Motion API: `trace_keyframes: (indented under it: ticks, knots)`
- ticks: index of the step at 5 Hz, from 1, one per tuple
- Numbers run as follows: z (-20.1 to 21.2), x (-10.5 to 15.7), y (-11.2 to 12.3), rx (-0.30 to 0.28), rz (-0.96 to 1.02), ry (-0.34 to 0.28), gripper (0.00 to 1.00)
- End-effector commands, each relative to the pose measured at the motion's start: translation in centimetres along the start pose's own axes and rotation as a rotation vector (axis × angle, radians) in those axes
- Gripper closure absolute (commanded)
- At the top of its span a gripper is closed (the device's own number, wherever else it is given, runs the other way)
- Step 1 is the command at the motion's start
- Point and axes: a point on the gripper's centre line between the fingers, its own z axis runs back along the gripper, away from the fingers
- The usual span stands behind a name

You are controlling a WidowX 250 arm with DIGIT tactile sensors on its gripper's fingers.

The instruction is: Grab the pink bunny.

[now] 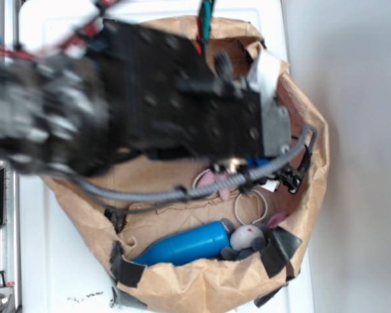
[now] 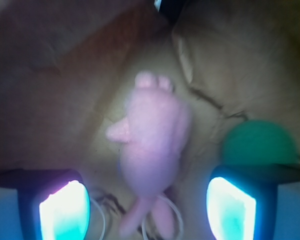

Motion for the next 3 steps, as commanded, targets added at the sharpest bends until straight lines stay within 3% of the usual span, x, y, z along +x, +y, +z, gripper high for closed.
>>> trace_keyframes:
  ticks: [1, 2, 3]
  knots:
    - [-2.0, 0.3, -1.1, -0.014, -0.037, -0.036, 0.00]
    - [-4.2, -0.4, -0.4, -0.020, -0.138, -0.079, 0.00]
    - [-5.3, -1.0, -0.1, -0.028, -0.215, -0.096, 0.06]
